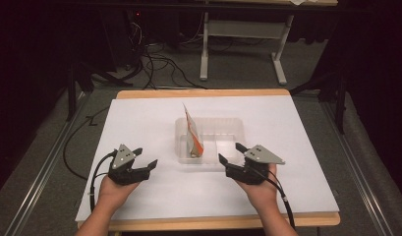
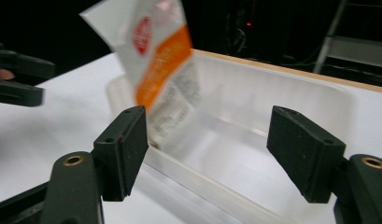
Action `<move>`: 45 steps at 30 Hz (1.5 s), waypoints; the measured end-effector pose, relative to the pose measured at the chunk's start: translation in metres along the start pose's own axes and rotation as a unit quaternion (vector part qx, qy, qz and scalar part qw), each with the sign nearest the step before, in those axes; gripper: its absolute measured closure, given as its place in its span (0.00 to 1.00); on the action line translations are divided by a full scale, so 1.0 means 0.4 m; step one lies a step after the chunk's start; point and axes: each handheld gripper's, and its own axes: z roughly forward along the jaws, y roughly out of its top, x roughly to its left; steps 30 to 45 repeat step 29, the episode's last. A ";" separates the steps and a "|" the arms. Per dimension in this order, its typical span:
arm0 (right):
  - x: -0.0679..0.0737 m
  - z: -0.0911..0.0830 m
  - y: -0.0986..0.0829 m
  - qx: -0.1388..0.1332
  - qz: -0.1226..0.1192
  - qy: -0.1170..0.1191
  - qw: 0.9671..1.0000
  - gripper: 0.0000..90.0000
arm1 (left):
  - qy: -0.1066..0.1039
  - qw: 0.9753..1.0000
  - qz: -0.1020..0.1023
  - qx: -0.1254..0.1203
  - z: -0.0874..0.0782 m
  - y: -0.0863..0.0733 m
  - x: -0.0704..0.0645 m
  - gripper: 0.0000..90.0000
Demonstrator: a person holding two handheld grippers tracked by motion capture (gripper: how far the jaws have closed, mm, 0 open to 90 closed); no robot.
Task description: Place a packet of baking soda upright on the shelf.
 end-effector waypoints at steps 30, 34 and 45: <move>-0.303 -0.245 -0.176 0.061 0.062 -0.157 0.984 0.35 | 0.004 1.000 0.004 0.019 0.007 -0.004 -0.005 0.32; -0.303 -0.245 -0.176 0.061 0.062 -0.157 0.984 0.35 | 0.004 1.000 0.004 0.019 0.007 -0.004 -0.005 0.32; -0.303 -0.245 -0.176 0.061 0.062 -0.157 0.984 0.35 | 0.004 1.000 0.004 0.019 0.007 -0.004 -0.005 0.32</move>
